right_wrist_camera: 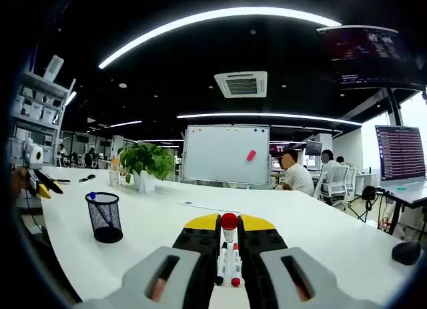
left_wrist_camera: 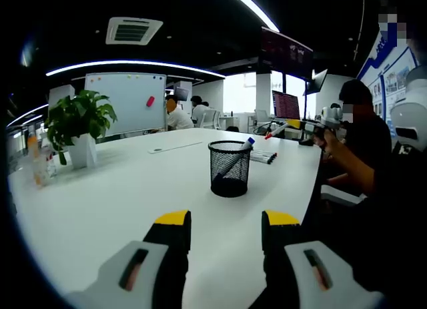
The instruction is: Pick up the whiteboard markers from the pen holder and place them facing the whiteboard neatly
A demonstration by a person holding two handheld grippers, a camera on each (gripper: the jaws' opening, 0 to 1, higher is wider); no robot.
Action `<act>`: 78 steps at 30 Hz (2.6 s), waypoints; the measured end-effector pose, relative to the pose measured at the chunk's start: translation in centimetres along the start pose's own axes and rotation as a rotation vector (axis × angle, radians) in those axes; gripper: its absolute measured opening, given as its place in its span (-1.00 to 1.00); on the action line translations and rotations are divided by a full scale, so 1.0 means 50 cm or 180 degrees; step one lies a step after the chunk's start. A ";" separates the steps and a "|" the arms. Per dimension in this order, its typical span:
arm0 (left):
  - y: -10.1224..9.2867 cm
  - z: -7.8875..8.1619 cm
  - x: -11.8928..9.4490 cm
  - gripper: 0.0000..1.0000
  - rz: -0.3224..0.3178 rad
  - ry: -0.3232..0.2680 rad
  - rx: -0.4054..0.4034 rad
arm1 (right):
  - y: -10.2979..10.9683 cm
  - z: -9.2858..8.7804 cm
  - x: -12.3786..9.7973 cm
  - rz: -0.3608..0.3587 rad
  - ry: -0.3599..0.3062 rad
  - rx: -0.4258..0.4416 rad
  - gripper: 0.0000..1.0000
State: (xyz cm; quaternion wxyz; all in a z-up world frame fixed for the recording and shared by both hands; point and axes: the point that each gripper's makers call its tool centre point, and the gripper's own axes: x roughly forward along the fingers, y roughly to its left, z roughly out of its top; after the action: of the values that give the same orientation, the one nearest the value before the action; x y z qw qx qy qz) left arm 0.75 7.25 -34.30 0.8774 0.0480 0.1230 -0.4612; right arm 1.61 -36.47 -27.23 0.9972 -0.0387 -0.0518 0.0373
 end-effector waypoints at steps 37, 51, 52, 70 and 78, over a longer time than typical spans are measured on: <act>-0.003 0.004 0.000 -0.13 0.0000 -0.0009 0.0007 | -0.062 -0.085 0.003 -0.0323 0.0338 0.0054 -0.74; -0.002 -0.001 0.003 -0.13 -0.0008 0.0001 -0.0014 | -0.055 -0.106 0.048 -0.0216 0.0541 -0.0003 -0.74; -0.002 -0.002 0.003 -0.13 -0.0009 0.0004 -0.0016 | -0.055 -0.108 0.052 -0.0208 0.0556 -0.0019 -0.74; -0.003 -0.006 0.006 -0.13 -0.0026 0.0016 -0.0026 | -0.058 -0.140 0.065 -0.0233 0.0811 0.0033 -0.74; -0.004 -0.008 0.008 -0.13 -0.0035 0.0022 -0.0030 | -0.053 -0.159 0.081 -0.0193 0.0996 -0.0009 -0.74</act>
State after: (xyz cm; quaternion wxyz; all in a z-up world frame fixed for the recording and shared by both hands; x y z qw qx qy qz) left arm 0.72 6.89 -34.78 0.8746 0.0447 0.1286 -0.4653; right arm 6.68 -39.39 -34.51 0.9937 -0.0439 0.1030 0.0005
